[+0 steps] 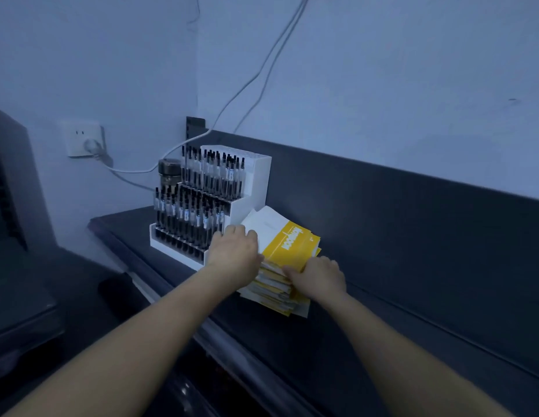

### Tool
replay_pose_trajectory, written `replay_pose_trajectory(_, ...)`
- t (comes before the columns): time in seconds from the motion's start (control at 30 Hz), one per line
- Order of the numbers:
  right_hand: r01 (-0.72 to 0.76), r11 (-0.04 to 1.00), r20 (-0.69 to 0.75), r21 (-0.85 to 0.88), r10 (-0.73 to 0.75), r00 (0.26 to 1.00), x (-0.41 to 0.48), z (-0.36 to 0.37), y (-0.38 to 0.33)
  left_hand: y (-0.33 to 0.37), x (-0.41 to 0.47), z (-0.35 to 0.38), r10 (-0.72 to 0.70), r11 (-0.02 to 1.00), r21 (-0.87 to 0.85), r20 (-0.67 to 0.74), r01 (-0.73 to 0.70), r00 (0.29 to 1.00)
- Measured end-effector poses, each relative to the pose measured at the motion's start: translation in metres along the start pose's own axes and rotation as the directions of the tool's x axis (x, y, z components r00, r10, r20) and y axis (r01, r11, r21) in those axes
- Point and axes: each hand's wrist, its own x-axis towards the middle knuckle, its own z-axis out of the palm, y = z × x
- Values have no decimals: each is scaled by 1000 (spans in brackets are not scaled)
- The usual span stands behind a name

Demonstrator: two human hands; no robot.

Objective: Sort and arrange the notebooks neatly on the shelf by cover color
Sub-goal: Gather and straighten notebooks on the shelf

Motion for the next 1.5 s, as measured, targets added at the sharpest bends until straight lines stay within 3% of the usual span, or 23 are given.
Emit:
replay_pose_trajectory(0.2,-201,960,134,195,176,975,20,-2,-14,-15,28,19,-42,998,-37,81,45,996)
replay_pose_trajectory(0.37,-261,884,141,389,223,965,28,-3,-22,-15,33,25,-61,998,-34,26,62,998)
replay_pose_trajectory(0.43,-311,756,184,576,251,950,32,-2,-27,-14,35,23,-51,998,-37,5,51,999)
replay_pose_trajectory(0.5,-363,551,252,752,268,930,35,-4,-31,-12,35,21,-41,997,-63,4,41,999)
replay_pose_trajectory(0.6,-408,343,335,846,253,907,34,-8,-36,-12,34,19,-39,994,-98,3,39,999)
replay_pose_trajectory(0.77,-403,328,335,855,245,910,24,-11,-36,-13,32,14,-40,990,-137,16,41,999)
replay_pose_trajectory(1.07,-231,281,171,931,224,959,-2,-24,-15,4,30,7,-52,931,-362,11,53,999)
replay_pose_trajectory(1.23,-133,302,73,944,203,977,-26,-30,12,23,28,7,-98,767,-622,126,156,987)
replay_pose_trajectory(1.5,-64,381,-17,922,206,978,-83,-50,80,93,-15,-10,-131,639,-748,124,179,984)
